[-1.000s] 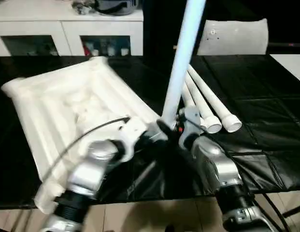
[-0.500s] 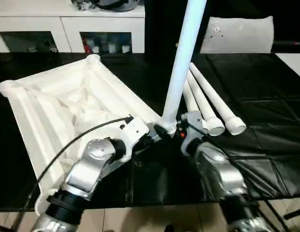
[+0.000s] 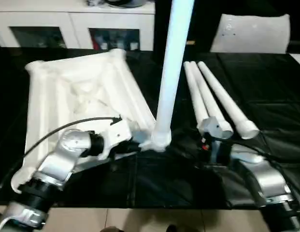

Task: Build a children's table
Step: Rotate leg to tighten

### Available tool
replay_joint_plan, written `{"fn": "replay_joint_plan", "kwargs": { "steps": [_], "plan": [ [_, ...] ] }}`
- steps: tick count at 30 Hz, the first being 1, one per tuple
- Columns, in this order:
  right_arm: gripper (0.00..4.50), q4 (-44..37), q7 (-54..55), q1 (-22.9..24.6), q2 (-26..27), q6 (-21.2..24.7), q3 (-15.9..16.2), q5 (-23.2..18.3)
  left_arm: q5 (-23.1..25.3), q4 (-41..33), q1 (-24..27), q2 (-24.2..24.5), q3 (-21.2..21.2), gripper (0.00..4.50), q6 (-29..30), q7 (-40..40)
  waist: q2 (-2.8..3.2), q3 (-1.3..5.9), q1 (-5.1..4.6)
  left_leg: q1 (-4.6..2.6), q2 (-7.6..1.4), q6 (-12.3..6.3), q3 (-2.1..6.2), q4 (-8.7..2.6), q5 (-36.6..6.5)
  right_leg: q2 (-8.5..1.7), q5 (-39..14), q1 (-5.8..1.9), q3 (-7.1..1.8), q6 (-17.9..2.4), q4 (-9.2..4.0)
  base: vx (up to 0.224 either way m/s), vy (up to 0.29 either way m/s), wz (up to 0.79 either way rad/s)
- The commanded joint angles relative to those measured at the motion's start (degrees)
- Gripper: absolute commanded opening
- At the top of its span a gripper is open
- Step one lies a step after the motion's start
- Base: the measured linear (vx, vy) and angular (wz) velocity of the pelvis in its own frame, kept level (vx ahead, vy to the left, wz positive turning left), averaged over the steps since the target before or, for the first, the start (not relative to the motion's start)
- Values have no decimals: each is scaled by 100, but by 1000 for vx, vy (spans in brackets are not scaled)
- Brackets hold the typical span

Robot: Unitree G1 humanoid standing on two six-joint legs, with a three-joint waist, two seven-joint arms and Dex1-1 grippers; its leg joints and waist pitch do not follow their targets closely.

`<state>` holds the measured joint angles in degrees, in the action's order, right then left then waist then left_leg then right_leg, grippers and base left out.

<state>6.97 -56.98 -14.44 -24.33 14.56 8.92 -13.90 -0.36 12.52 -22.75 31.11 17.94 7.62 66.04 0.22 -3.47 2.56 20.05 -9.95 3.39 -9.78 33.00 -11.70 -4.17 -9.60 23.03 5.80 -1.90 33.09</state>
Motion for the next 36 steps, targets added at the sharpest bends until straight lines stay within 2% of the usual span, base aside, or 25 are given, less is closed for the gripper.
{"fn": "replay_joint_plan", "kwargs": {
  "steps": [1,3,5,6,9,10,12,16,18,22,26,30,33,34,35,36],
  "plan": [
    [442,-23,-375,-117,-121,-69,203,13,102,165,-30,82,407,0,-138,481,2,309,4,-15,-343,-521,81,-359,-866,-447,-1547,-300,-373,-1051,-382,0,0,0],
    [442,0,-524,-144,-175,-106,290,20,93,198,-63,122,453,0,-180,609,-12,321,28,-2,-350,-502,82,-353,-832,-466,-1434,-323,-379,-1103,-349,0,0,0],
    [442,53,-664,-186,-199,-157,382,51,92,209,-92,168,508,0,-251,755,-10,323,58,-14,-355,-472,82,-357,-891,-475,-1575,-321,-375,-1072,-365,0,0,0],
    [442,128,-741,-236,-187,-210,438,87,83,226,-118,192,546,0,-313,857,-26,336,75,-16,-354,-452,79,-351,-858,-480,-1582,-326,-380,-1067,-361,0,0,0],
    [442,238,-817,-313,-157,-280,503,141,61,244,-151,217,593,0,-372,987,-22,340,87,-8,-352,-427,82,-350,-787,-475,-1521,-329,-375,-1087,-341,0,0,0],
    [416,297,-840,-354,-138,-312,533,168,62,251,-162,227,613,0,-393,1046,-21,343,89,-8,-351,-423,78,-345,-773,-479,-1501,-327,-378,-1098,-338,0,0,0],
    [407,473,-887,-482,-70,-393,608,207,83,243,-178,231,684,0,-449,1180,-35,355,105,-7,-349,-434,73,-336,-681,-476,-1355,-338,-381,-1131,-319,0,0,0],
    [369,652,-1046,-621,-16,-442,683,169,113,277,-208,198,755,0,-528,1306,-27,370,117,-4,-352,-470,70,-324,-571,-468,-1147,-345,-375,-1211,-280,0,0,0],
    [365,732,-1149,-667,-3,-468,721,164,117,300,-230,192,794,0,-554,1333,-25,374,137,-3,-358,-475,69,-319,-582,-477,-1128,-350,-375,-1224,-276,0,0,0],
    [325,811,-1281,-709,8,-473,784,156,146,336,-254,182,826,0,-589,1354,-21,373,167,-12,-365,-437,71,-324,-658,-474,-1214,-346,-373,-1201,-282,0,0,0],
    [285,919,-1359,-750,46,-529,856,153,195,428,-298,166,826,0,-637,1364,-26,362,184,-11,-352,-361,72,-324,-788,-481,-1523,-341,-372,-1110,-316,0,0,0],
    [276,934,-1380,-743,89,-527,856,150,201,477,-323,166,824,0,-646,1341,-23,353,191,-13,-352,-302,80,-330,-886,-478,-1751,-336,-372,-1009,-339,0,0,0],
    [273,846,-1372,-637,118,-488,878,139,186,491,-310,162,790,0,-588,1263,-21,362,190,-9,-354,-307,82,-327,-833,-474,-1628,-339,-372,-1030,-324,0,0,0],
    [272,690,-1303,-475,168,-367,868,62,180,479,-261,134,715,0,-489,1103,7,346,192,-5,-354,-307,85,-332,-842,-473,-1614,-331,-373,-1038,-324,0,0,0],
    [272,677,-1294,-462,173,-355,866,54,179,478,-257,131,708,0,-480,1088,-8,341,197,-13,-355,-316,75,-329,-878,-472,-1627,-325,-380,-1022,-342,0,0,0],
    [272,553,-1111,-324,254,-254,839,13,167,457,-215,68,619,0,-350,878,4,338,201,-12,-351,-306,84,-339,-895,-475,-1653,-330,-374,-1033,-340,0,0,0]
  ]
}}
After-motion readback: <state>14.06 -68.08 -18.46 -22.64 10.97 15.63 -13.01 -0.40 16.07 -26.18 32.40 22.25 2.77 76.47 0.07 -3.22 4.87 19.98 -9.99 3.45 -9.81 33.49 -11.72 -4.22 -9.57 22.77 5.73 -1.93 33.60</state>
